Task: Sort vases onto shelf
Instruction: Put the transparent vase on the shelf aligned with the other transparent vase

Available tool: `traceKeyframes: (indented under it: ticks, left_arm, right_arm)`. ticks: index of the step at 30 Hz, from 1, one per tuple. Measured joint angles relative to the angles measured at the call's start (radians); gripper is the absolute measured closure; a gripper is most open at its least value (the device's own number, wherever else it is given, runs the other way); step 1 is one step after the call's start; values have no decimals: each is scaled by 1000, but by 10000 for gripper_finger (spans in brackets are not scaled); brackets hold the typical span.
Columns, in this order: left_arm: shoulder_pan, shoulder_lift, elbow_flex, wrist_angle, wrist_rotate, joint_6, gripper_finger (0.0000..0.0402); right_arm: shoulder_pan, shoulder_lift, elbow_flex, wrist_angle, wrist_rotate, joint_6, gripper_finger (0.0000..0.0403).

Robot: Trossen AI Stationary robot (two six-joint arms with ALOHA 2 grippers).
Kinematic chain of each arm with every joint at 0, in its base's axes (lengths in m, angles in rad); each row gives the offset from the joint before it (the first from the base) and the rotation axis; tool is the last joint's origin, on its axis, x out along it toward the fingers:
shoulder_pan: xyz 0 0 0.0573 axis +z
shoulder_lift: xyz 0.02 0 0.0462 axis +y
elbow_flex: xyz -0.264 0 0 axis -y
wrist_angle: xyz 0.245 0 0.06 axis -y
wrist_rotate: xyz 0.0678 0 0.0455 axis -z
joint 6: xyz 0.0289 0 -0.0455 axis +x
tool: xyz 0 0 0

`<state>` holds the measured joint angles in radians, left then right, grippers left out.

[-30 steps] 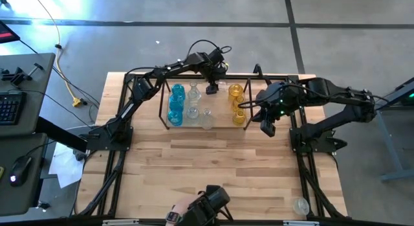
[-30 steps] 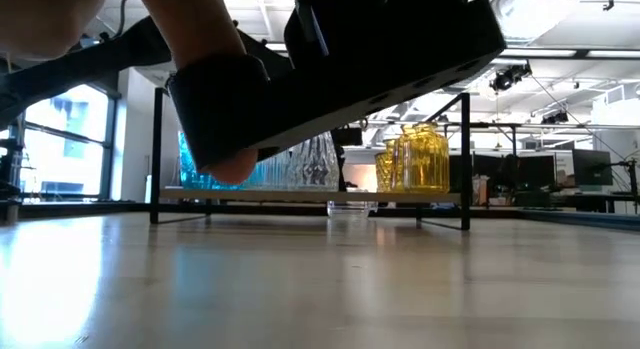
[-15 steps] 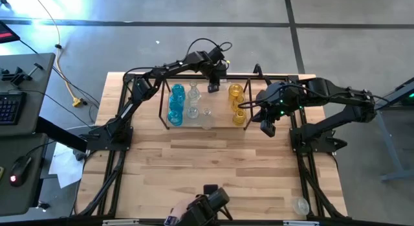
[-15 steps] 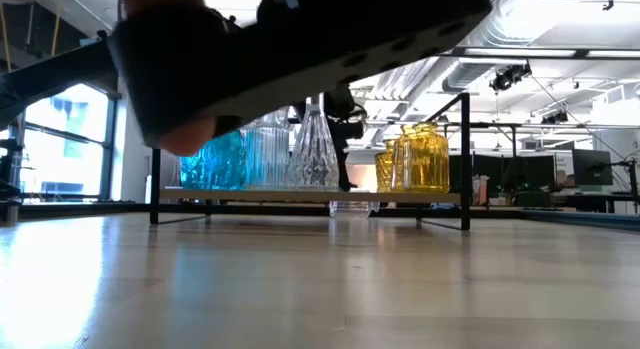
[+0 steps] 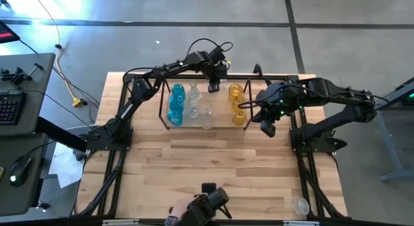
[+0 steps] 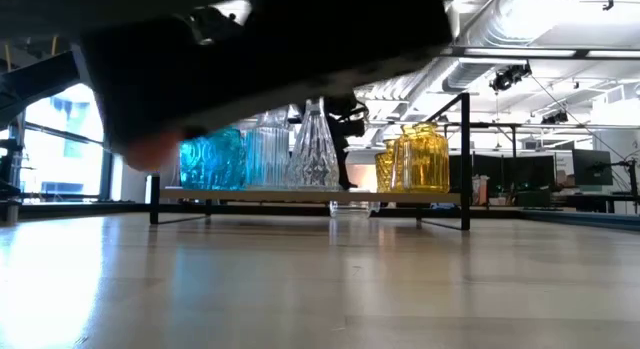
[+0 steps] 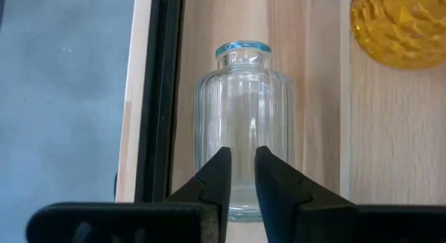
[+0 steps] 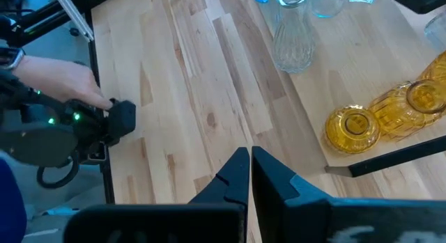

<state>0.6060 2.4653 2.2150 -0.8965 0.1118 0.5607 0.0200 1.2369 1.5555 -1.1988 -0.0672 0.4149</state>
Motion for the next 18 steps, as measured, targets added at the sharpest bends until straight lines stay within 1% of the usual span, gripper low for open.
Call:
traceKeyframes:
  ticks: [4,8,12,14,18]
  left_arm:
    - [11,-2,0,-33,-36,-7,371]
    - [13,2,55,-33,-47,-36,386]
    - [9,8,136,-19,-39,-35,398]
    - [9,-7,137,1,-28,-44,401]
    - [16,-6,135,-54,-8,-60,400]
  right_arm:
    - [0,0,0,0,-9,0,402]
    - [0,0,0,2,-8,-4,402]
    - [0,0,0,7,-8,-13,402]
    - [0,0,0,7,-8,-15,402]
    - [0,0,0,8,-8,-23,402]
